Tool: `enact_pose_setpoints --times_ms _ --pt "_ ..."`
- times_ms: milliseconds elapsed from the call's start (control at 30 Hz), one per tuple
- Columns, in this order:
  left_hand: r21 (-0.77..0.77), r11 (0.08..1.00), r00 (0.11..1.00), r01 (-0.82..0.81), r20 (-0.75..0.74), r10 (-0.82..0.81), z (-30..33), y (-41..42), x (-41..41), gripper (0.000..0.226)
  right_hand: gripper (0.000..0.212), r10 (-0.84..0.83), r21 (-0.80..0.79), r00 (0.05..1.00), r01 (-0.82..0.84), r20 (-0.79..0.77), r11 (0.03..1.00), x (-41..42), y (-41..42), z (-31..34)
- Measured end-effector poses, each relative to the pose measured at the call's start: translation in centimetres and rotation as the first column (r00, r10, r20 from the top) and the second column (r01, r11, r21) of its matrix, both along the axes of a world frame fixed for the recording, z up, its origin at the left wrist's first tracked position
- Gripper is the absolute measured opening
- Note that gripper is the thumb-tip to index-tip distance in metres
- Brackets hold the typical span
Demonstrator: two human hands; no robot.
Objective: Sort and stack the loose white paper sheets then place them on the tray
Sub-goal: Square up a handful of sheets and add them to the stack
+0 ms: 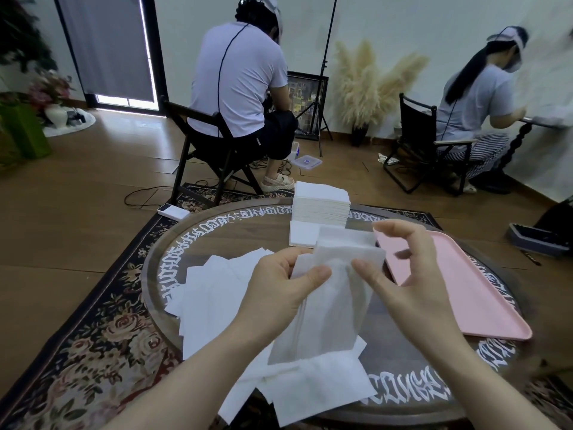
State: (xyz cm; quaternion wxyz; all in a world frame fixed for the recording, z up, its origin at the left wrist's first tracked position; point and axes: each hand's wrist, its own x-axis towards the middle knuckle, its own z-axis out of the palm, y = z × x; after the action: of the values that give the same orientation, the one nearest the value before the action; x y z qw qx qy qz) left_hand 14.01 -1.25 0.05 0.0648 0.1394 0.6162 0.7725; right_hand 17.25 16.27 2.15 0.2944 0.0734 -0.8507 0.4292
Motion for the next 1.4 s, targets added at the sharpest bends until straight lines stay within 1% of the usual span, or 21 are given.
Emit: enact_pose_setpoints --times_ms 33,67,133,200,233,300,333,433,500,567,633,700,767,833,933,1033,1100,1167,1233,1300,1400 --pt "-0.036 0.999 1.0 0.015 -0.012 -0.015 -0.1 0.0 0.1 0.007 0.036 0.016 0.066 1.0 -0.014 -0.015 0.998 0.0 0.2 0.2" --pt "-0.062 0.998 0.999 0.032 -0.019 -0.034 -0.1 0.1 0.2 0.004 0.032 0.038 0.091 0.999 -0.039 0.006 0.995 -0.1 0.3 0.4" --pt "-0.078 0.995 0.998 0.055 -0.021 -0.057 -0.2 0.1 0.4 0.003 0.032 0.079 0.042 0.992 -0.084 0.099 0.996 -0.1 0.4 0.4" --pt "-0.053 0.996 0.997 0.072 -0.012 -0.072 -0.1 0.1 0.4 0.003 0.031 0.127 -0.099 0.976 -0.111 0.174 0.989 -0.3 0.6 0.2" --pt "-0.035 0.996 0.997 0.078 -0.007 -0.079 0.0 0.1 0.4 0.004 0.031 0.173 -0.214 0.963 -0.128 0.208 0.969 -0.4 0.8 0.2" --pt "0.009 0.996 0.996 0.084 0.002 -0.084 0.1 0.0 0.4 0.006 0.04 0.313 -0.452 0.91 -0.167 0.271 0.876 -0.5 1.4 0.2" --pt "0.037 0.996 0.996 0.086 0.012 -0.087 0.2 0.0 0.3 0.007 0.046 0.384 -0.534 0.872 -0.179 0.303 0.826 -0.6 1.8 0.1" --pt "0.138 0.987 0.993 0.081 0.073 -0.092 0.3 -0.1 0.1 0.016 0.045 0.547 -0.698 0.773 -0.197 0.321 0.688 -0.5 1.8 0.0" --pt "0.159 0.984 0.991 0.077 0.095 -0.093 0.3 0.0 0.1 0.02 0.041 0.591 -0.747 0.741 -0.186 0.32 0.638 -0.4 1.5 -0.3" --pt "0.142 0.987 0.991 0.08 0.099 -0.094 0.2 0.1 0.1 0.021 0.038 0.543 -0.741 0.779 -0.157 0.313 0.653 -0.4 1.0 -0.8" --pt "0.103 0.992 0.991 0.074 0.107 -0.085 0.0 0.2 0.3 0.02 0.038 0.427 -0.728 0.862 -0.106 0.272 0.677 -0.4 0.4 -1.2" --pt "0.068 0.993 0.987 0.092 0.13 -0.1 -0.4 0.5 0.5 0.02 0.034 0.327 -0.745 0.923 -0.072 0.203 0.664 -0.5 0.1 -1.2" --pt "0.048 0.991 0.979 0.124 0.157 -0.13 -0.6 0.8 0.7 0.022 0.031 0.27 -0.768 0.951 -0.058 0.153 0.638 -0.6 0.0 -1.2" --pt "0.032 0.992 0.979 0.12 0.163 -0.123 -0.7 0.9 0.8 0.023 0.029 0.214 -0.752 0.966 -0.034 0.144 0.659 -0.7 0.2 -1.2" --pt "0.013 1.0 0.985 0.023 0.169 -0.025 -0.4 0.7 0.8 0.024 0.029 0.121 -0.716 0.986 -0.005 0.111 0.698 -0.7 0.5 -0.8" --pt "-0.037 0.994 0.981 -0.102 0.164 0.107 -0.3 0.3 0.3 0.026 0.024 0.052 -0.67 0.999 -0.028 0.016 0.742 -0.5 1.2 -0.2" --pt "-0.057 0.986 0.976 -0.159 0.141 0.166 -0.3 0.3 0.1 0.026 0.017 0.111 -0.688 0.994 -0.091 -0.016 0.719 -0.4 1.5 0.0" --pt "-0.06 0.979 0.971 -0.192 0.136 0.199 -0.4 0.3 0.0 0.026 0.014 0.274 -0.734 0.962 -0.177 0.013 0.656 -0.2 1.5 -0.2" --pt "-0.024 0.991 0.978 -0.134 0.156 0.136 -0.4 0.5 0.0 0.026 0.016 0.441 -0.753 0.893 -0.229 0.09 0.617 -0.1 0.9 -0.5" --pt "0.018 1.0 0.985 -0.014 0.175 0.01 -0.2 0.7 0.3 0.025 0.018 0.497 -0.722 0.849 -0.23 0.179 0.653 0.0 0.2 -1.1" --pt "0.024 0.997 0.981 0.07 0.18 -0.074 -0.1 0.8 0.6 0.026 0.025 0.422 -0.64 0.877 -0.19 0.23 0.744 -0.1 -0.4 -1.5"
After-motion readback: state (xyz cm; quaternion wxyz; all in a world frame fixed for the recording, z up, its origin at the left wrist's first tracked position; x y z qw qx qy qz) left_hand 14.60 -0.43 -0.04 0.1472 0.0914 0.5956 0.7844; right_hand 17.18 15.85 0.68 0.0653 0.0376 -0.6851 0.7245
